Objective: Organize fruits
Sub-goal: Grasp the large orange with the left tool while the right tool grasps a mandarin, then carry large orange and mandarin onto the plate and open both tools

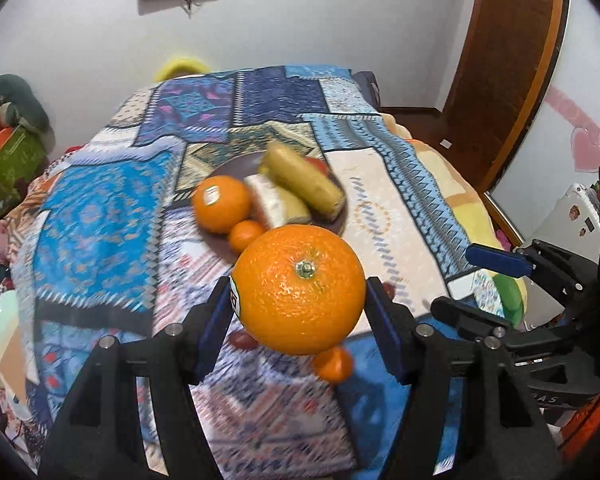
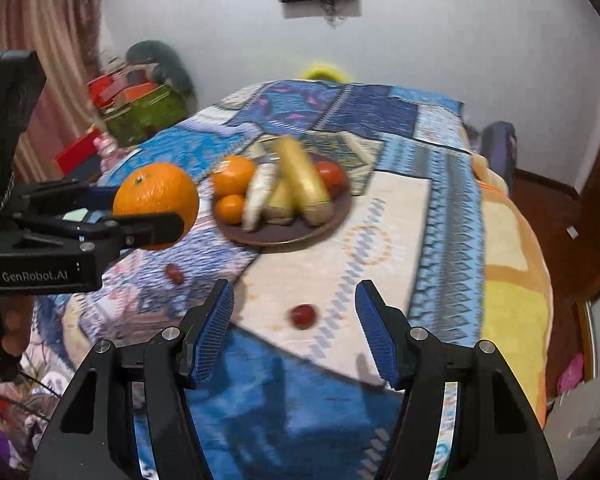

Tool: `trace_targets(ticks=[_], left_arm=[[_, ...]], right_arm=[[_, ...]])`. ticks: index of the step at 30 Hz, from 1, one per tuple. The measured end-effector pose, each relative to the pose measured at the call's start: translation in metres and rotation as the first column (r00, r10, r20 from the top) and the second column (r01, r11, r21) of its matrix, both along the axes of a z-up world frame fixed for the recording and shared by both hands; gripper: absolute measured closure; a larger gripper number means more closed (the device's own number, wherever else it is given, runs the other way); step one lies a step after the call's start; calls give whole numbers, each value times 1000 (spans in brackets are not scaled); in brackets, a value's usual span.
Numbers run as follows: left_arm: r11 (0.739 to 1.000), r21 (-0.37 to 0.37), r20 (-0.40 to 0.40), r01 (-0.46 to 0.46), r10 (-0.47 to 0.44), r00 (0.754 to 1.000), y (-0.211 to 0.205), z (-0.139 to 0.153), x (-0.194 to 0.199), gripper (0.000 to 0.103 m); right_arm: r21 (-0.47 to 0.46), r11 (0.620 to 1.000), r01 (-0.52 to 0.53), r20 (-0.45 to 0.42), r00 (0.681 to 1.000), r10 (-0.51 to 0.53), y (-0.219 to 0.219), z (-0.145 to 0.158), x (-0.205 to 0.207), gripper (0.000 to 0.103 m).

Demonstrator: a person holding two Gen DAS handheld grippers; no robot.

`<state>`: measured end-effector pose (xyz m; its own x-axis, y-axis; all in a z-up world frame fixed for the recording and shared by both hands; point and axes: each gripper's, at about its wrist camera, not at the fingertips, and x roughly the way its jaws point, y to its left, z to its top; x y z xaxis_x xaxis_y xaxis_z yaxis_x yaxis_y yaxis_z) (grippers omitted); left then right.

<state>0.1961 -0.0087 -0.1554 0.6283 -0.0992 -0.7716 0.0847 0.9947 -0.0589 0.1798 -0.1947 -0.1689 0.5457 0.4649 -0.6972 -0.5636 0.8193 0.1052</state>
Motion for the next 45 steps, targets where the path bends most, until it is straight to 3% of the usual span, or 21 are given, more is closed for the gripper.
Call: trace_targets(ticks=[6, 16, 24, 30, 45], left_arm=[[999, -9, -16, -37, 37, 999, 34, -9, -29, 38], [996, -33, -65, -85, 83, 994, 67, -34, -45, 38], [996, -40, -102, -80, 75, 992, 69, -53, -42, 38], [995, -50, -103, -81, 76, 992, 71, -55, -29, 38], [997, -52, -23, -63, 62, 998, 70, -30, 25, 38]], right_arm=[[-26, 997, -67, -54, 996, 66, 37, -16, -12, 43], [-55, 990, -130, -193, 974, 117, 69, -53, -5, 44], [-65, 984, -165, -248, 958, 145, 82, -73, -1, 71], [-59, 983, -171, -218, 964, 155, 81, -66, 3, 71], [-9, 999, -44, -78, 996, 44, 60, -26, 53, 71]])
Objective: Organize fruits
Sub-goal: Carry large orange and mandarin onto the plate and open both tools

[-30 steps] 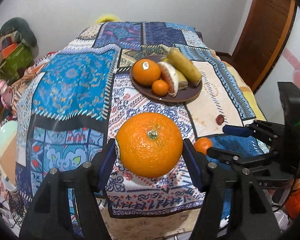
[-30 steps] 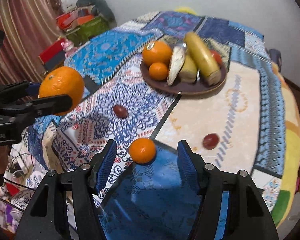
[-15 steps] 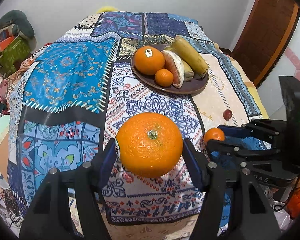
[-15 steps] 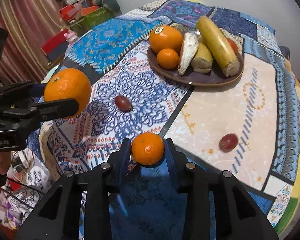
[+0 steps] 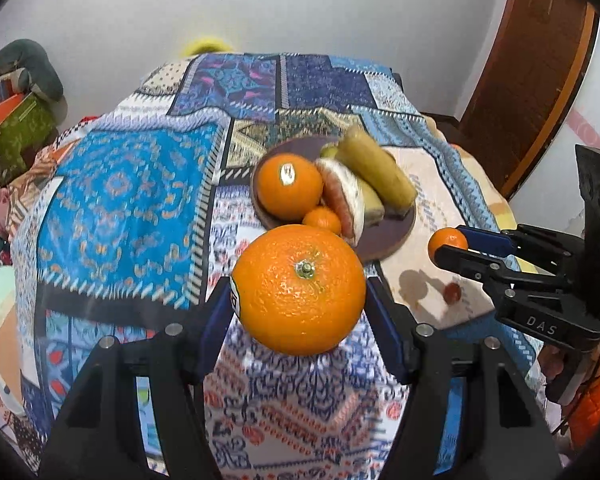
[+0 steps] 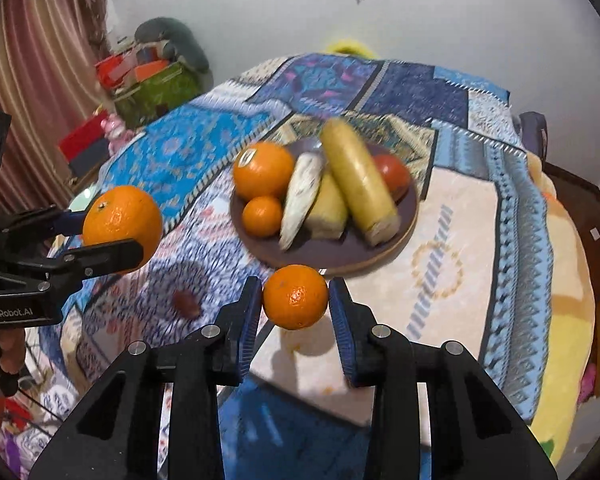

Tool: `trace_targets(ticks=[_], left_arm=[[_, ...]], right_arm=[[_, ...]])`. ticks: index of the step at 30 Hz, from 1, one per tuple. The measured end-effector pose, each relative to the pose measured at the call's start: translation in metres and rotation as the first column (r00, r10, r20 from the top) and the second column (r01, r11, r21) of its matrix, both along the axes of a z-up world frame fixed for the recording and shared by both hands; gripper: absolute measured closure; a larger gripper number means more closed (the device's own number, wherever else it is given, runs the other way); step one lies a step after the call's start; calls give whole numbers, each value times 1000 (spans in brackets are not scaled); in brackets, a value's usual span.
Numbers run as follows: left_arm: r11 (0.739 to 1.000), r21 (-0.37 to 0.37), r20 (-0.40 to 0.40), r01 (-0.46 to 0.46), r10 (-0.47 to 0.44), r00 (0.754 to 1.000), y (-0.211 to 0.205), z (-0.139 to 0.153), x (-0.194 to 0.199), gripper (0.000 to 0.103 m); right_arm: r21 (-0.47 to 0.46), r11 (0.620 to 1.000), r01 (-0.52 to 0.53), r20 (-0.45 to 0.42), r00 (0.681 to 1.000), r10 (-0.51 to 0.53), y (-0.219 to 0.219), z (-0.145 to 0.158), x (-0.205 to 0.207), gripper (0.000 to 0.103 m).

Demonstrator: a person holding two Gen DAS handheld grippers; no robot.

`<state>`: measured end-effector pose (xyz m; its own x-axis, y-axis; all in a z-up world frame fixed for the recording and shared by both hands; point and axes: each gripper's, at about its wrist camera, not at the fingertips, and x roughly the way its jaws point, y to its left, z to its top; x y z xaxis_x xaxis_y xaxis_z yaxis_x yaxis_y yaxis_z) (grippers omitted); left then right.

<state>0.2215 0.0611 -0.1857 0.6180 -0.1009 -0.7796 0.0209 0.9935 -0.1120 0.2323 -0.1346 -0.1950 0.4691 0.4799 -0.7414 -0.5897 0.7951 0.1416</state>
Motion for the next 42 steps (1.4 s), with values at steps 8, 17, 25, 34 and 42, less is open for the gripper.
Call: trace_targets(ticks=[8, 17, 25, 34, 42], left_arm=[[1000, 10, 32, 4, -4, 999, -4, 8, 35, 38], [1000, 27, 53, 0, -1, 999, -4, 13, 87, 38], [999, 42, 36, -32, 31, 999, 2, 2, 128, 38], [993, 109, 26, -54, 51, 998, -1, -19, 166, 38], [989, 133, 8, -60, 60, 998, -5, -35, 188, 38]], right_arm=[[13, 1000, 27, 51, 998, -28, -3, 7, 20, 71], [20, 1000, 16, 61, 998, -17, 1, 3, 40, 71], [12, 1000, -21, 42, 999, 20, 9, -9, 44, 71], [-4, 1000, -24, -3, 1000, 24, 11, -31, 51, 71], [-7, 999, -43, -24, 999, 42, 17, -40, 56, 71]])
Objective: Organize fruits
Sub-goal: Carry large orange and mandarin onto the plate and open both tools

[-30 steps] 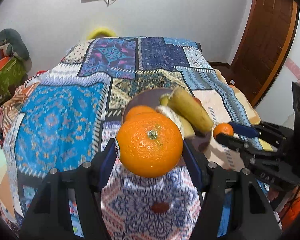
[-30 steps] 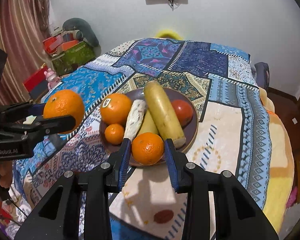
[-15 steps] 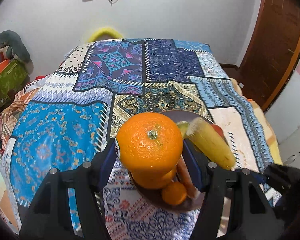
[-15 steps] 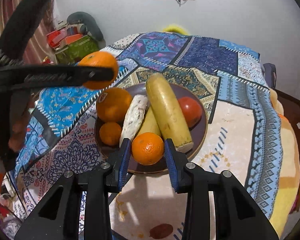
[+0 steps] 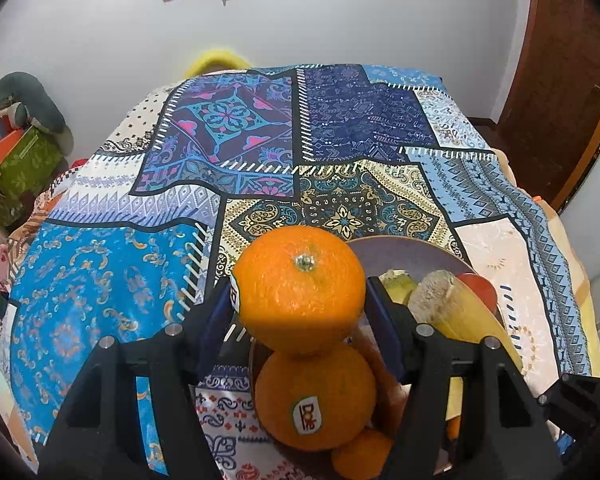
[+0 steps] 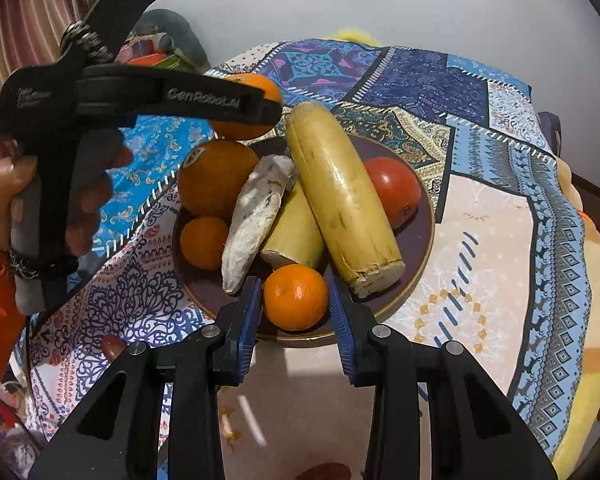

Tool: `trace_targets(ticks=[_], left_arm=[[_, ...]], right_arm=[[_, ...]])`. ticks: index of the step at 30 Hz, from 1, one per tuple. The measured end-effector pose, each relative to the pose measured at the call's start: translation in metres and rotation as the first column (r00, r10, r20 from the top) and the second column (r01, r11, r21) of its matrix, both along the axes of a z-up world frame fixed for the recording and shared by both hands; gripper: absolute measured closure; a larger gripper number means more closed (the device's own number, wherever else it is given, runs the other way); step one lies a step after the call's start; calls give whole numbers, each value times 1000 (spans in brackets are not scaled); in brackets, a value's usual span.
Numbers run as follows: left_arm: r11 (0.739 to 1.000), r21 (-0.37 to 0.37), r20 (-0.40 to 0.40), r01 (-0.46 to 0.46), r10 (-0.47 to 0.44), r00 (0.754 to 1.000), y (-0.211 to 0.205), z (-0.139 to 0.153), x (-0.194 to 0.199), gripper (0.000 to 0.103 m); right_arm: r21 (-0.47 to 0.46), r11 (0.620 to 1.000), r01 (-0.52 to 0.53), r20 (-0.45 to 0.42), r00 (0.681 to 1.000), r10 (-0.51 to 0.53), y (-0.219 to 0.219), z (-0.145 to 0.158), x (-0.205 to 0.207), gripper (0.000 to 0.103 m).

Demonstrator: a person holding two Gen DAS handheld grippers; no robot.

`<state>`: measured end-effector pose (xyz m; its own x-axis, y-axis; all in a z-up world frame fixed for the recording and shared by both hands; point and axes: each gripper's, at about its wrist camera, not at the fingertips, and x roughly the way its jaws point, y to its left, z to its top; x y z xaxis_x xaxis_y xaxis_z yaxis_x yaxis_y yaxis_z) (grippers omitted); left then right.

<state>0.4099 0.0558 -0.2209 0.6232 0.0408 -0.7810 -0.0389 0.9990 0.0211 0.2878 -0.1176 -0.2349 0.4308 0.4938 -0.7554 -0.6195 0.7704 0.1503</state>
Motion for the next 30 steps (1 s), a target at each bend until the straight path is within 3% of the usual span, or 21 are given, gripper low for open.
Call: trace_targets(ticks=[5, 7, 11, 17, 24, 30], left_arm=[[1000, 21, -58, 4, -3, 998, -1, -17, 10, 38], [1000, 20, -48, 4, -3, 999, -1, -18, 8, 38], [1000, 13, -56, 10, -9, 998, -1, -16, 5, 38], [1000, 7, -7, 25, -25, 1000, -1, 9, -22, 38], [999, -18, 58, 29, -28, 998, 6, 48, -73, 34], [999, -41, 75, 15, -12, 997, 12, 65, -117, 31]], right_arm=[[13, 1000, 2, -8, 1000, -2, -1, -2, 2, 71], [14, 1000, 2, -17, 1000, -2, -1, -3, 4, 70], [9, 1000, 5, -34, 999, -5, -1, -6, 7, 62], [5, 1000, 26, -7, 1000, -26, -4, 3, 0, 49], [7, 998, 67, 54, 996, -67, -19, 30, -18, 46], [-9, 994, 107, 106, 989, -105, -38, 51, -37, 44]])
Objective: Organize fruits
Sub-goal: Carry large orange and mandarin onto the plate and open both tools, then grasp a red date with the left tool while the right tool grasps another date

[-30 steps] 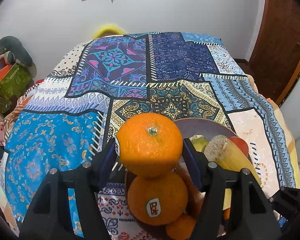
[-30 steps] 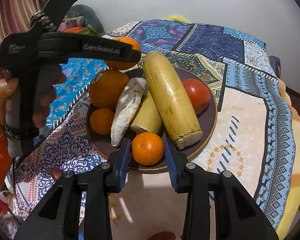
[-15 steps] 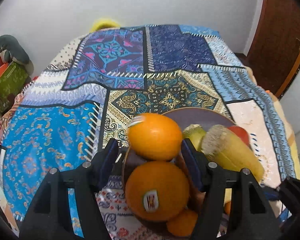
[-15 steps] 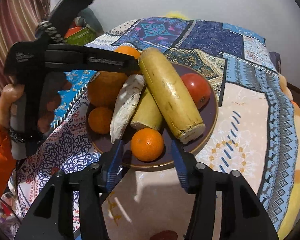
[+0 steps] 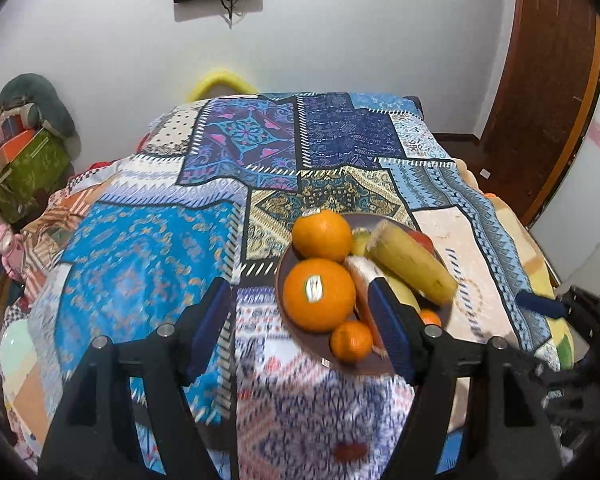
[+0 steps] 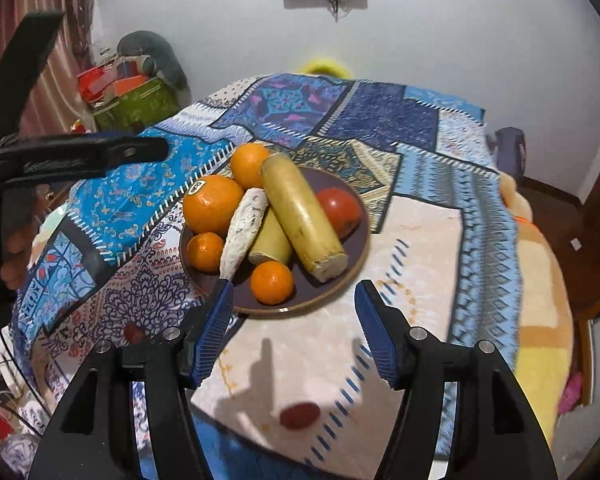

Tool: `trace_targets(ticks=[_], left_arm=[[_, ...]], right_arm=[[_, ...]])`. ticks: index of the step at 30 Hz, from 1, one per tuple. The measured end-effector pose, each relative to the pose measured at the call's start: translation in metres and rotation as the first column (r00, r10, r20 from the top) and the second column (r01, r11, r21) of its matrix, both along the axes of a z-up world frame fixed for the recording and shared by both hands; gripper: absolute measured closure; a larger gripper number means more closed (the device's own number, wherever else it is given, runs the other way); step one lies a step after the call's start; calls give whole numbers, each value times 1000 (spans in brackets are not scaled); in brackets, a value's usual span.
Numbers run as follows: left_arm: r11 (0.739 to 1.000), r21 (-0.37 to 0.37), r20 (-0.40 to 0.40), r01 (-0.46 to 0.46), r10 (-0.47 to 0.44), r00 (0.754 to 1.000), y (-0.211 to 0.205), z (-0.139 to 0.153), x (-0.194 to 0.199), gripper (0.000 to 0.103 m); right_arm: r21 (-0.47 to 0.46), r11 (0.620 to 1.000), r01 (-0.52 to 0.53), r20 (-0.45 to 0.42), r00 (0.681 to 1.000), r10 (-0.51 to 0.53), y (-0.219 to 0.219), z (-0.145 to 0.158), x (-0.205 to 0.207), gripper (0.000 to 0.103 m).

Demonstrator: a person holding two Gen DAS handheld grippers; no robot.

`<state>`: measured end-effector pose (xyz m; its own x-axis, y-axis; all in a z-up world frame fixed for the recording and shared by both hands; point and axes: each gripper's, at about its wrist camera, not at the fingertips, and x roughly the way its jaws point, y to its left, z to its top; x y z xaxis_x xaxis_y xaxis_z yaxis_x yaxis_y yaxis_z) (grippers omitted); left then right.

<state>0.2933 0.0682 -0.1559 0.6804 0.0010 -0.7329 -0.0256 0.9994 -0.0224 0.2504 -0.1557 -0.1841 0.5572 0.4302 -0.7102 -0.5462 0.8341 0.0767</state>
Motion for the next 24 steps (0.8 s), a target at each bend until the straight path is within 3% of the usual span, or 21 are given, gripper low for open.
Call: trace_targets(ticks=[13, 24], left_arm=[[1000, -18, -83, 8, -10, 997, -6, -25, -73, 30], [996, -78, -226, 34, -51, 973, -22, -85, -83, 30]], right_arm=[[-74, 996, 53, 9, 999, -53, -28, 4, -33, 43], [-75, 997, 31, -140, 989, -41, -27, -45, -36, 43]])
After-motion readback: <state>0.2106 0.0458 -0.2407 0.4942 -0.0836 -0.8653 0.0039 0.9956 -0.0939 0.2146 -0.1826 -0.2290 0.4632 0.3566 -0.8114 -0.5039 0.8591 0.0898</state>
